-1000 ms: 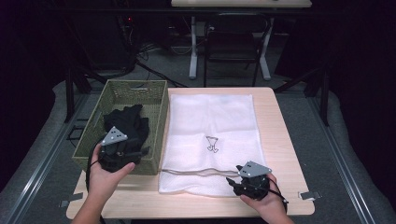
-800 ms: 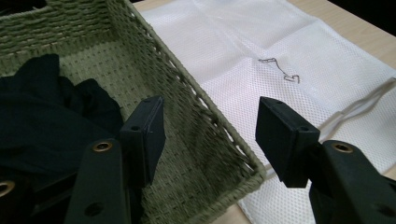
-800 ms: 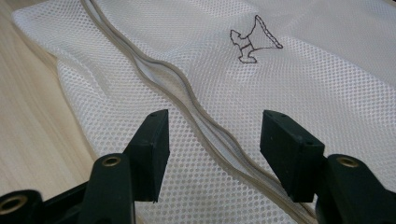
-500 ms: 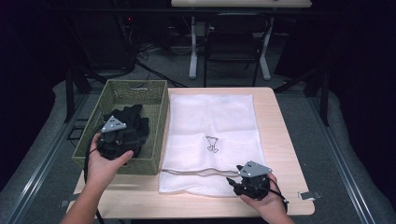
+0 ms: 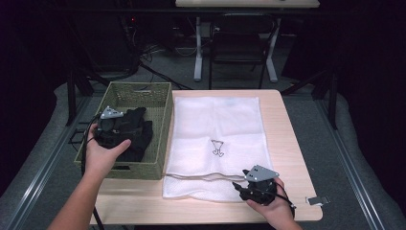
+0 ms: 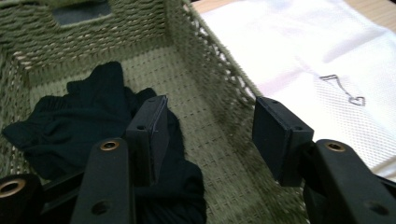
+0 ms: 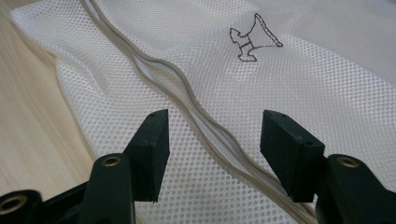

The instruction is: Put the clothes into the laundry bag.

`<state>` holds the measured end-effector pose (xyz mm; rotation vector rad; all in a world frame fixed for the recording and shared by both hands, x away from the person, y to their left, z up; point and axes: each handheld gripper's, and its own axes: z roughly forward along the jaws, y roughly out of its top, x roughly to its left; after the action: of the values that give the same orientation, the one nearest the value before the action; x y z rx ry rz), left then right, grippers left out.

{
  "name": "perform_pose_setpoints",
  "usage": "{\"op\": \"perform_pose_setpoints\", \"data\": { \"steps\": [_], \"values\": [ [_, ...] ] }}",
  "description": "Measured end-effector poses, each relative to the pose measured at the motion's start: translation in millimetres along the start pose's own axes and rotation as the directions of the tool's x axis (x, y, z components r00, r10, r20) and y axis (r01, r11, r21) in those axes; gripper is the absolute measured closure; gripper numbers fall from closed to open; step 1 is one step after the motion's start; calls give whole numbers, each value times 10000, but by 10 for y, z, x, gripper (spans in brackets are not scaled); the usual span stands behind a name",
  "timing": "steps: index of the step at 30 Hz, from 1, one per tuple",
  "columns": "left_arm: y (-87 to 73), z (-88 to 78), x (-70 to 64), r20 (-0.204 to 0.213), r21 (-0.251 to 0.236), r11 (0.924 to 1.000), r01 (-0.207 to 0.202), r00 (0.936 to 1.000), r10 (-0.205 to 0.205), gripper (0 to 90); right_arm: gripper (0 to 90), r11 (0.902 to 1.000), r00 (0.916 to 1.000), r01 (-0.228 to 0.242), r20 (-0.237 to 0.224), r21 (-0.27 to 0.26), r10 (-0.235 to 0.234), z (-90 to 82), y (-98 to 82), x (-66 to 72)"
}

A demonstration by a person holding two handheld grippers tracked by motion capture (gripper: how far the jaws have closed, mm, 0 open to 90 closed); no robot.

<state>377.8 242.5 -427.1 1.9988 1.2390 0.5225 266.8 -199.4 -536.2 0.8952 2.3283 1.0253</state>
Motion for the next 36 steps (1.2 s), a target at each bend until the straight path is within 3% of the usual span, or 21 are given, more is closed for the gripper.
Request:
{"op": "perform_pose_setpoints", "data": {
  "steps": [5, 11, 17, 29, 36],
  "values": [
    [15, 81, 45, -41, 168, 9995, 271, 9996, -270, 452, 424, 10000, 10000, -30, -12, 10, 30, -2, -2, -2],
    [31, 122, 63, -80, 468, 9984, 310, 9995, -307, 453, 424, 10000, 10000, -37, -25, 16, 37, -4, -2, -3],
    [32, 194, 151, -415, 814, 9953, 523, 9979, -491, 453, 424, 10000, 10000, -28, -26, 16, 29, -3, -1, -3],
    [-2, 395, 241, -1004, 1538, 9840, 898, 9921, -748, 452, 424, 10000, 10000, -37, -53, 39, 37, 4, -5, -3],
    [-25, 478, 290, -1068, 1920, 9742, 1185, 9893, -993, 451, 423, 10000, 10000, -31, -58, 46, 32, 5, -7, -8]
  ]
}}
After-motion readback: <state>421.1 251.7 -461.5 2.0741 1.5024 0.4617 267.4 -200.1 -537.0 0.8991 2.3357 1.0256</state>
